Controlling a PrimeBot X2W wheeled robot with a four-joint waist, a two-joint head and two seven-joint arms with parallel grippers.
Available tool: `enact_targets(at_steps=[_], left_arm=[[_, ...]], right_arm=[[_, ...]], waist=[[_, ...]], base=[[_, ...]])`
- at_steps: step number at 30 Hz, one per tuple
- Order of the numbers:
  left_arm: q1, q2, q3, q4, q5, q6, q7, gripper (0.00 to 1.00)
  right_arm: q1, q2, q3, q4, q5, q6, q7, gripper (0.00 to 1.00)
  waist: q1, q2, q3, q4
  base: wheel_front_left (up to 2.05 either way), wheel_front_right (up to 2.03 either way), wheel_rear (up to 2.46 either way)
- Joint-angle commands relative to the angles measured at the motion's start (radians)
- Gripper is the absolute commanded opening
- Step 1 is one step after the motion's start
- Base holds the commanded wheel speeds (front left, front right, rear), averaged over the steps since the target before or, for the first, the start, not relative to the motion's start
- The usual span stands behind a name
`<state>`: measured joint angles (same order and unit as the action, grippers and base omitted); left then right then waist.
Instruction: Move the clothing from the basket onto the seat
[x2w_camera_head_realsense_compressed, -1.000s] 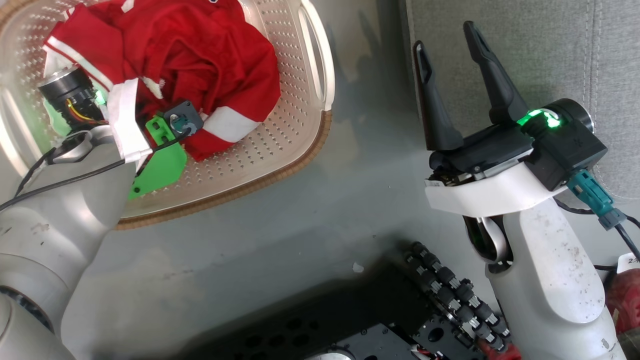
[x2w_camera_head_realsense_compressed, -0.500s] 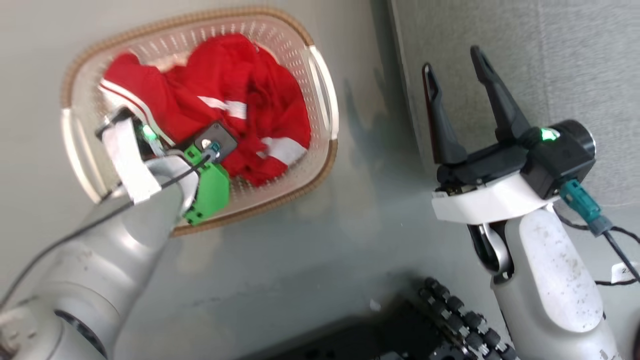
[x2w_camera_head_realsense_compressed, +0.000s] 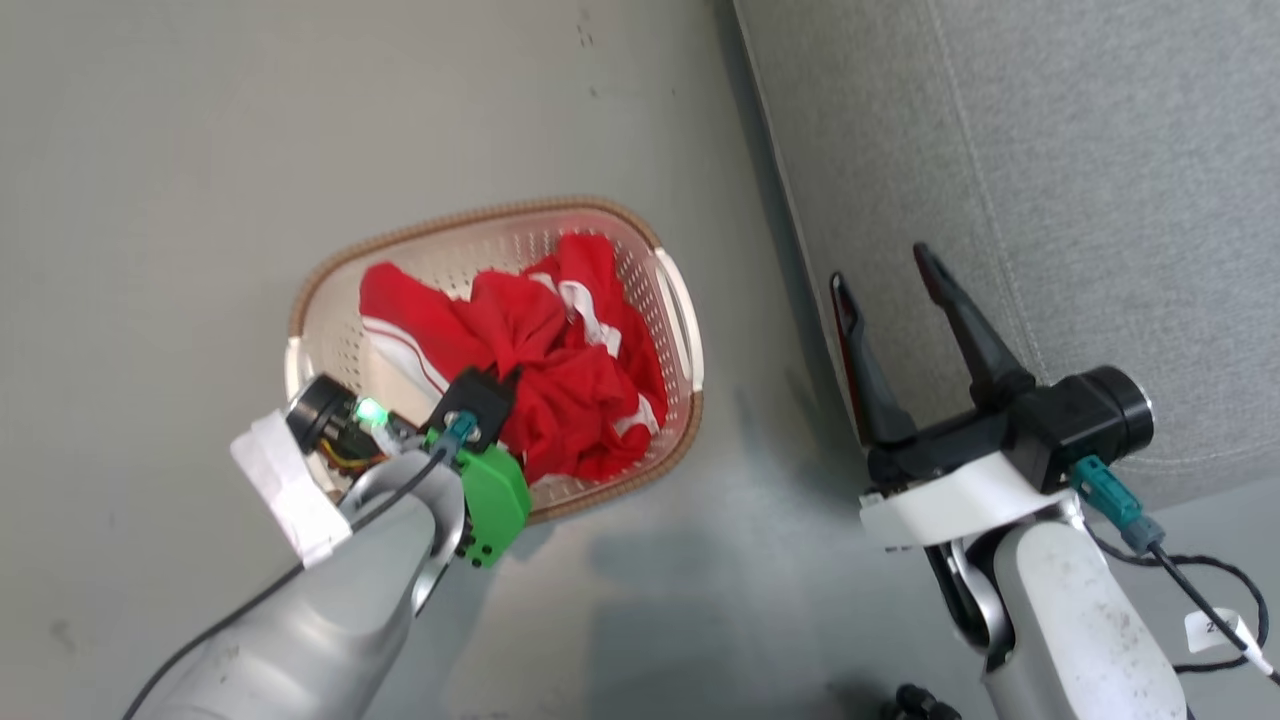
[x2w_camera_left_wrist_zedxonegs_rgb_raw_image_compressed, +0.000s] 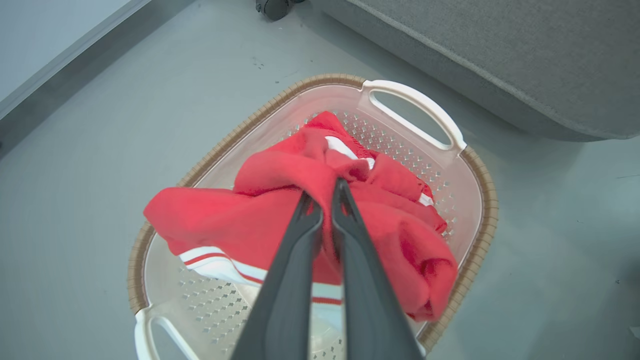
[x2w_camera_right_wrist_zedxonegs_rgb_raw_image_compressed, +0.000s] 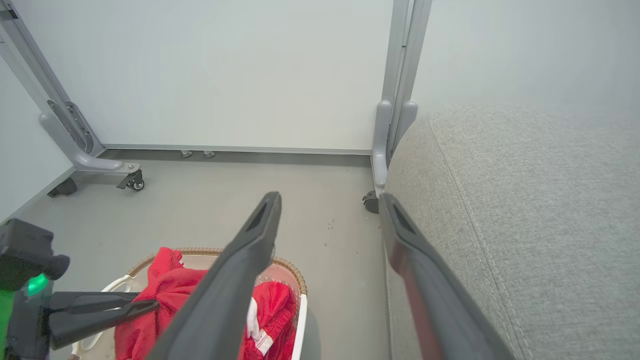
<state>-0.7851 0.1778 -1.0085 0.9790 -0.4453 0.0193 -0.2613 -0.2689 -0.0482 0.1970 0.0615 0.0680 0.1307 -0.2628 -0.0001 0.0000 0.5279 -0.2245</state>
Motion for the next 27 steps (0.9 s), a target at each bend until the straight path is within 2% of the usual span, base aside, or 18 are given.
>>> enact_targets(at_steps=[1, 5, 14, 21, 27], left_arm=[[0.049, 0.011, 0.022, -0.038, 0.001, 0.023, -0.005, 0.00], [0.136, 0.017, 0.063, -0.129, 0.031, 0.062, -0.005, 0.00], [0.315, 0.014, 0.202, -0.328, 0.062, 0.105, -0.005, 0.00], [0.436, 0.004, 0.318, -0.477, 0.119, 0.123, -0.005, 0.00], [0.507, -0.005, 0.386, -0.586, 0.175, 0.114, -0.005, 0.00]], right_arm=[[0.038, -0.004, 0.000, 0.009, -0.004, 0.000, -0.003, 1.00], [0.089, -0.004, 0.003, 0.021, -0.010, 0.000, -0.003, 1.00], [0.200, -0.004, 0.013, 0.046, -0.010, 0.000, -0.003, 1.00], [0.267, -0.004, 0.026, 0.050, -0.008, 0.000, -0.003, 1.00], [0.304, -0.004, -0.002, 0.023, 0.000, 0.000, -0.003, 1.00]], waist=[[0.0001, 0.0000, -0.180, 0.051], [0.0001, 0.0000, -0.258, 0.057], [0.0001, 0.0000, -0.418, 0.066], [0.0001, 0.0000, -0.505, 0.069], [0.0001, 0.0000, -0.535, 0.082]], base=[[0.00, 0.00, 0.00], [0.00, 0.00, 0.00], [0.00, 0.00, 0.00], [0.00, 0.00, 0.00], [0.00, 0.00, 0.00]])
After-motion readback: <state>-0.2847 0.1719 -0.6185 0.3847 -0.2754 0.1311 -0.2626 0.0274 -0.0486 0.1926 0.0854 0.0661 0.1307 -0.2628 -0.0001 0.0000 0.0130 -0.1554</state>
